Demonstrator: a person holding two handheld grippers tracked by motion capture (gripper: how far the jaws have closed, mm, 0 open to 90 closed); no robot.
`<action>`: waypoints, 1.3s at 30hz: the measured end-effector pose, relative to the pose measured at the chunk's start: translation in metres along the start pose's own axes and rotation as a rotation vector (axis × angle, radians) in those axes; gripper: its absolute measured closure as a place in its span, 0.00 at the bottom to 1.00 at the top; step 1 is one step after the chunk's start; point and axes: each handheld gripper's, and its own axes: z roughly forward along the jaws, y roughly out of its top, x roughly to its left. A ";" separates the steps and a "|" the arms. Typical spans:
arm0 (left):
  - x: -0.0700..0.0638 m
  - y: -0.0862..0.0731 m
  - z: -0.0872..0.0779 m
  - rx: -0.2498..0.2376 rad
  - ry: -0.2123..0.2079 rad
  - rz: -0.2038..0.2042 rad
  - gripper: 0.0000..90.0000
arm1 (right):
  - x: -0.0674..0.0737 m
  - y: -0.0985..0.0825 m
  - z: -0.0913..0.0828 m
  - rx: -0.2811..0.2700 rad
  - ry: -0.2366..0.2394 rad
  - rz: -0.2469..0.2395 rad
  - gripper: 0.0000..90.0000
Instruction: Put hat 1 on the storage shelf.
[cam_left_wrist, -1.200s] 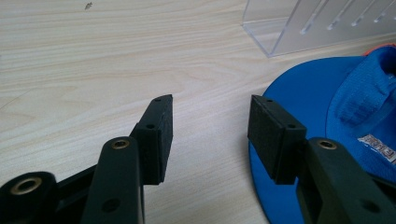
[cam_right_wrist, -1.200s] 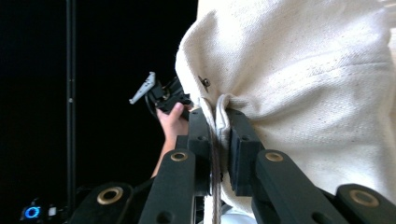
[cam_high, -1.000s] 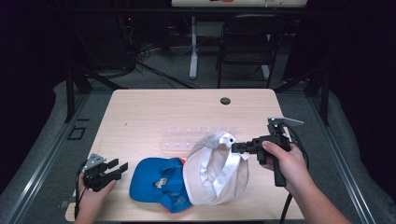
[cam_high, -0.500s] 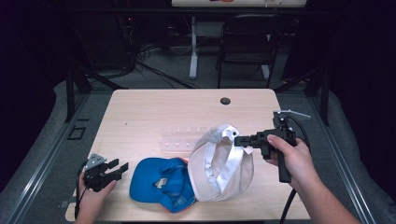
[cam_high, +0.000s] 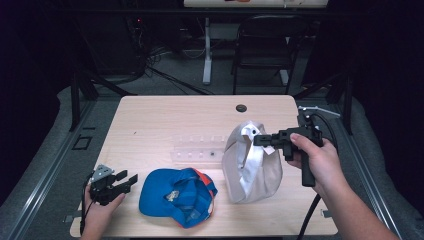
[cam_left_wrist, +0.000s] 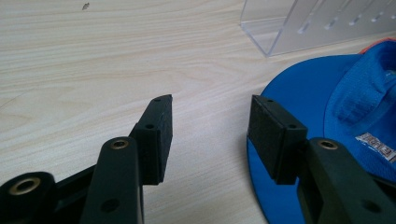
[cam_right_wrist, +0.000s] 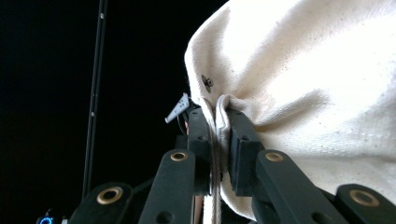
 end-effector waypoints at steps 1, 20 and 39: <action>0.000 0.000 0.000 0.000 0.000 0.001 0.56 | 0.003 0.002 -0.002 -0.009 0.002 -0.004 0.91; 0.000 0.000 0.001 -0.003 -0.005 -0.001 0.55 | 0.035 0.046 0.021 -0.095 0.061 0.010 0.91; 0.000 0.001 0.002 -0.004 -0.015 0.003 0.55 | 0.048 0.078 0.079 -0.120 0.072 0.054 0.91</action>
